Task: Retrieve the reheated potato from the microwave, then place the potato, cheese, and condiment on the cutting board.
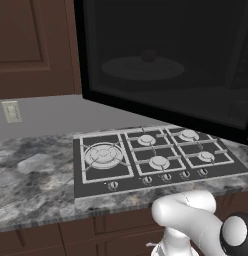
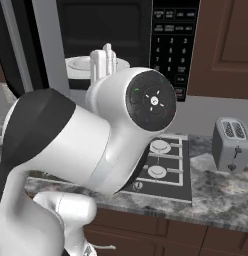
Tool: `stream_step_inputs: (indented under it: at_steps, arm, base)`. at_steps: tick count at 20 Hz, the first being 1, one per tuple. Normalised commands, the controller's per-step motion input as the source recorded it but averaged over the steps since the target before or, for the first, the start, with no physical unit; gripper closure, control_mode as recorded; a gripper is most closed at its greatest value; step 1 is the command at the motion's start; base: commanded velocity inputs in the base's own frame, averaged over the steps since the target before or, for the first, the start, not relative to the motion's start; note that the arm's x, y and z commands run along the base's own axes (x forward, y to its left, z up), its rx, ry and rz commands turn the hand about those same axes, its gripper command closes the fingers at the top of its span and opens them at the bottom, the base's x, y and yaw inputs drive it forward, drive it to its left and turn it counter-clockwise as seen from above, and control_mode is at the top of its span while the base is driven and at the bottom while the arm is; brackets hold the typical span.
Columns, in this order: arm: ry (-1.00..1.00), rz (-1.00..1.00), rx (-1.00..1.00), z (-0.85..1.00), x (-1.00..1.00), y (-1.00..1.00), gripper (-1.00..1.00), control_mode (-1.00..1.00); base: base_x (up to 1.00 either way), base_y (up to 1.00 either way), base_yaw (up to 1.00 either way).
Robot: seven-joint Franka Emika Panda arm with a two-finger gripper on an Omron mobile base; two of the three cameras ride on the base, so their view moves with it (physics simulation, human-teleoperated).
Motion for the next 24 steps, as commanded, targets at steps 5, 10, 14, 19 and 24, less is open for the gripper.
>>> stream_step_inputs:
  at_steps: [5, 10, 14, 19, 24]
  arm:
    - [0.00, 0.02, 0.00, -0.09, 0.63, 0.00, -1.00, -1.00]
    - [0.03, 0.05, 0.03, -0.01, 0.56, -0.03, -1.00, -1.00]
    - [0.00, 0.14, 0.00, -0.01, 0.15, 0.07, -1.00, -1.00]
    - [-0.01, 0.20, 0.02, 0.00, 0.01, 0.03, -1.00, -1.00]
    - [-0.03, 0.21, 0.00, 0.02, -0.02, 0.10, -1.00, -1.00]
  base:
    - [0.00, 0.00, 0.00]
    - [0.00, 0.00, 0.00]
    - [0.00, 0.00, 0.00]
    - [0.00, 0.00, 0.00]
    - [0.00, 0.00, 0.00]
